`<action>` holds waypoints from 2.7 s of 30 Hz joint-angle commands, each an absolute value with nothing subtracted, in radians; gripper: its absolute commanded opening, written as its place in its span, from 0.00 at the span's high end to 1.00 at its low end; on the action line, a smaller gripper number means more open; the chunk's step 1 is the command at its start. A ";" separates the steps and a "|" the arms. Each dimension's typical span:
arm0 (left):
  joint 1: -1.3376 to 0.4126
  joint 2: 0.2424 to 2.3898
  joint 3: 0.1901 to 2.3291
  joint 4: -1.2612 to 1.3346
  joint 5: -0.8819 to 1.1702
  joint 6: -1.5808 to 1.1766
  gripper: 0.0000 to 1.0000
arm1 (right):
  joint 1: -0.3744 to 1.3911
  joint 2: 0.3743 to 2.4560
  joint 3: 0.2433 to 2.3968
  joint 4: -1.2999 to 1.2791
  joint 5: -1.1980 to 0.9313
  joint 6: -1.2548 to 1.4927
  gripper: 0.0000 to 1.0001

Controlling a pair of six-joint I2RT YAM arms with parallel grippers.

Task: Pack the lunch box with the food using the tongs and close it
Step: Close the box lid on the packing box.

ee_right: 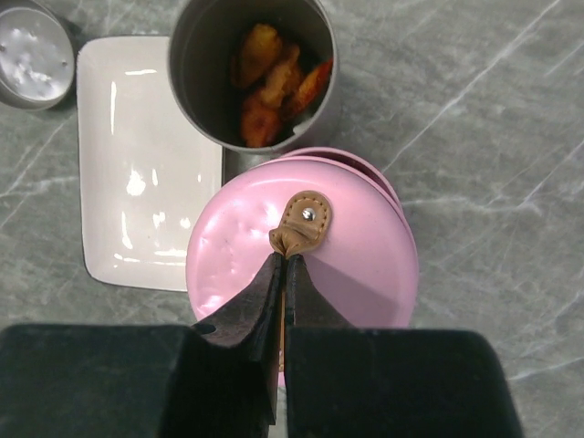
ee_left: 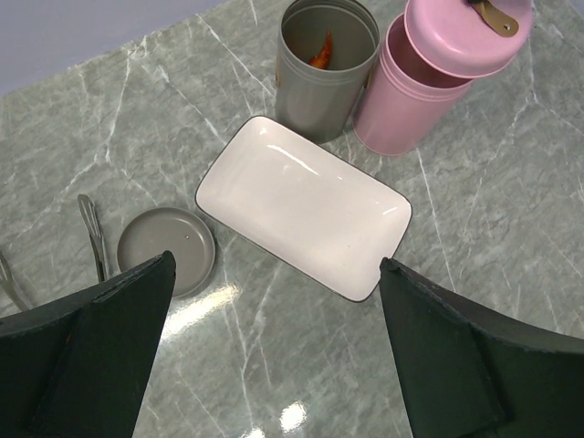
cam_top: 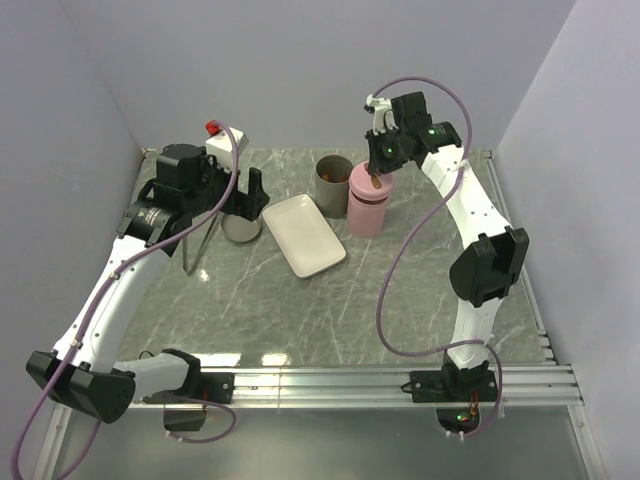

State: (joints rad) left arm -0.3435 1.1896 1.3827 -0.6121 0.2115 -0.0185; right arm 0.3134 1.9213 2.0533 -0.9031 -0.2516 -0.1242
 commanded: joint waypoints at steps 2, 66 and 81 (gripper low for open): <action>-0.337 1.192 1.405 -0.604 0.216 -0.011 0.01 | 0.278 1.936 2.052 -0.859 -0.308 -0.136 1.00; -0.336 1.232 1.433 -0.604 0.201 -0.011 0.00 | 0.227 1.836 1.776 -0.615 -0.416 -0.041 1.00; -0.336 1.239 1.437 -0.607 0.202 -0.011 0.01 | 0.225 1.858 1.815 -0.643 -0.439 -0.037 1.00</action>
State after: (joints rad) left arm -0.3397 1.2415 1.3972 -0.6117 0.2081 -0.0185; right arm 0.2283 1.8874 1.7905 -0.6510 -0.4313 -0.0380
